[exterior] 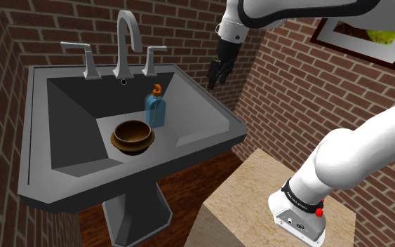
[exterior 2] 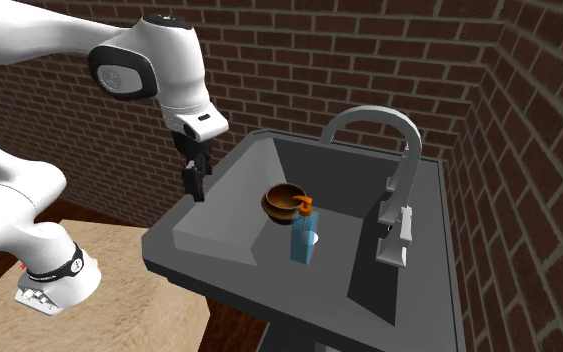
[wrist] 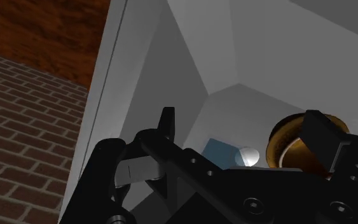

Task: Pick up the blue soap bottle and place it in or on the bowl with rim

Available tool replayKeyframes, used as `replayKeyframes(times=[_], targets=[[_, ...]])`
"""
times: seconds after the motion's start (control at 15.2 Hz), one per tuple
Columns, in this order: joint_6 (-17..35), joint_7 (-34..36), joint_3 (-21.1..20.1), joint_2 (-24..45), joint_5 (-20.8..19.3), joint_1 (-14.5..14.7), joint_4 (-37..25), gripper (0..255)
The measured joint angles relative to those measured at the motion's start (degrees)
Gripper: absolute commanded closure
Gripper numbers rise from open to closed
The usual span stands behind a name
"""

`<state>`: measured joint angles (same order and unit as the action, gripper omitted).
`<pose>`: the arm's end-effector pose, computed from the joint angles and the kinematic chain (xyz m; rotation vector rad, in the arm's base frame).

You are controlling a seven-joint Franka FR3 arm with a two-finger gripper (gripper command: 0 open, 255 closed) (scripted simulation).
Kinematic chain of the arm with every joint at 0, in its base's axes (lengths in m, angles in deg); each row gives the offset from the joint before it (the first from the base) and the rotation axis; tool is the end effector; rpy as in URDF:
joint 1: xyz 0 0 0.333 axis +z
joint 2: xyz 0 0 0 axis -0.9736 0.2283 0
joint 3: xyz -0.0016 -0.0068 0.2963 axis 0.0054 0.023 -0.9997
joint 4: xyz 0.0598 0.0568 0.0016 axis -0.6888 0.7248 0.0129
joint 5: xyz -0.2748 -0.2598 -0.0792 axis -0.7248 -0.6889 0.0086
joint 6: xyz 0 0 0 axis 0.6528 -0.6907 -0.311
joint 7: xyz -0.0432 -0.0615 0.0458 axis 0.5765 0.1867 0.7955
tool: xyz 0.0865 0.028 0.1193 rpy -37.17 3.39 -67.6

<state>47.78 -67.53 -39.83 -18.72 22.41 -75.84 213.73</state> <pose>0.4442 0.0716 0.4684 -3.0877 -0.2325 0.0094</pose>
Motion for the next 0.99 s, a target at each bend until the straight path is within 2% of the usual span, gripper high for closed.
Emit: replayKeyframes(times=[0.4,0.99], targets=[[6.2,2.0,-1.7,11.6,-1.1,0.4,-7.1,0],[10.5,6.1,-3.4,31.3,-4.9,2.2,-25.2,0]])
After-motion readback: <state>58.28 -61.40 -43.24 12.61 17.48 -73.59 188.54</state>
